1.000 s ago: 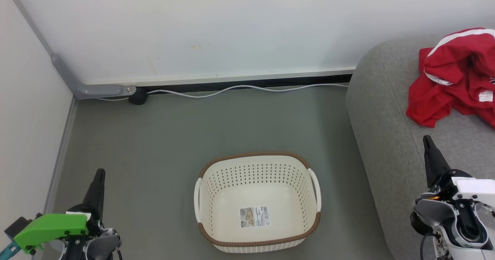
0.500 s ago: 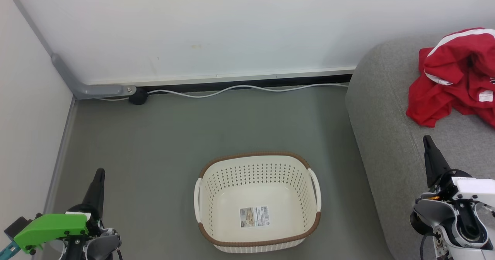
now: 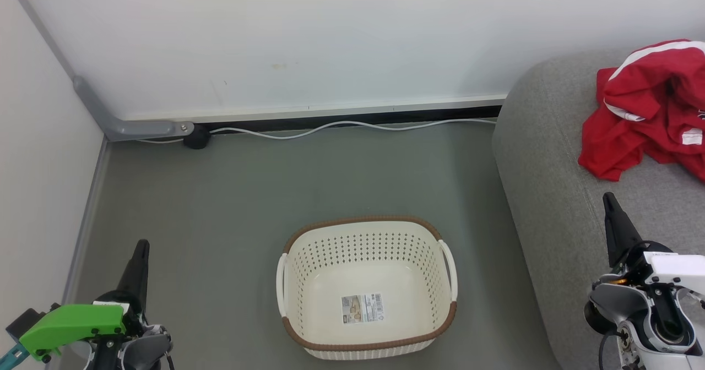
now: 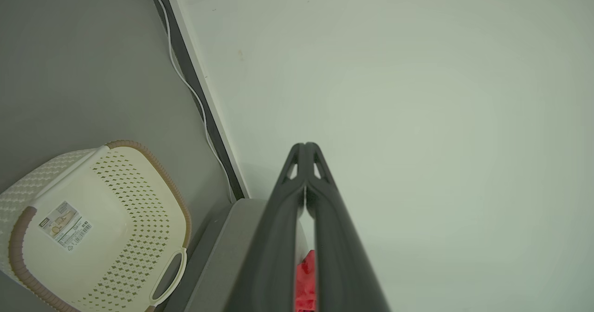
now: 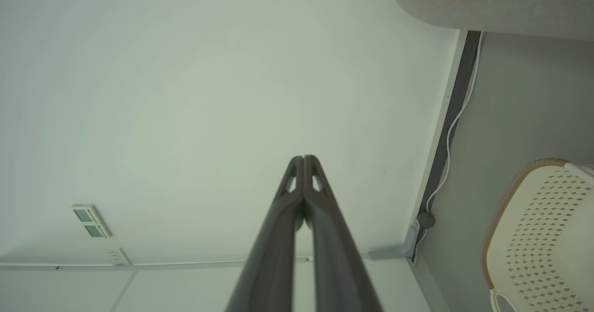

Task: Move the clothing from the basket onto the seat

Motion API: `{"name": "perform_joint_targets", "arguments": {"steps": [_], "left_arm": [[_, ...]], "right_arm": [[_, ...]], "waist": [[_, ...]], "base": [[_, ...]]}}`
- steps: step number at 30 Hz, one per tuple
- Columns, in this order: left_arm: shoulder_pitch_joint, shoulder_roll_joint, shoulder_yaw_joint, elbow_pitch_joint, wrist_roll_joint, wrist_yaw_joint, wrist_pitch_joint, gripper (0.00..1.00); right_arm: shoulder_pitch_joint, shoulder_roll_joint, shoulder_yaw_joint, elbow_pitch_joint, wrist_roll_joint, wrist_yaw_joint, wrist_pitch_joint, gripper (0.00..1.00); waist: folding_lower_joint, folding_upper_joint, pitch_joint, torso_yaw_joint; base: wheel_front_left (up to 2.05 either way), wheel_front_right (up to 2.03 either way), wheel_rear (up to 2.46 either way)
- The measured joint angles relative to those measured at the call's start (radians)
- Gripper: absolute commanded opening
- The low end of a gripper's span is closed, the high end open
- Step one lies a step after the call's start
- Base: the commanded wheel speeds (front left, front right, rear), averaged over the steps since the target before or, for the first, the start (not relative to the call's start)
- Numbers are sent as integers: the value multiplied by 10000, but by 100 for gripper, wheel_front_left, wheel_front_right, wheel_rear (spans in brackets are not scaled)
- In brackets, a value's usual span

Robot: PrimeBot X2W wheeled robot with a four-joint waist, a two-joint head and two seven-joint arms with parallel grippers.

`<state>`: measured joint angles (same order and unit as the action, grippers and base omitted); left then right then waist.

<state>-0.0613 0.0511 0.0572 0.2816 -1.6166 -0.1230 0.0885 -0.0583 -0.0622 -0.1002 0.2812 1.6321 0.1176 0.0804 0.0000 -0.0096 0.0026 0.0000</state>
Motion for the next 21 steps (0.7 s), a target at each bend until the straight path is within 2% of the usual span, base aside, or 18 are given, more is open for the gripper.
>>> {"name": "perform_joint_targets", "arguments": {"steps": [21], "left_arm": [[0,-4,10,-12,0,0,2,0]], "right_arm": [[0,4,-15,-4,0,10,0,0]], "waist": [[0,0,1,0]], "base": [[0,0,0]]}}
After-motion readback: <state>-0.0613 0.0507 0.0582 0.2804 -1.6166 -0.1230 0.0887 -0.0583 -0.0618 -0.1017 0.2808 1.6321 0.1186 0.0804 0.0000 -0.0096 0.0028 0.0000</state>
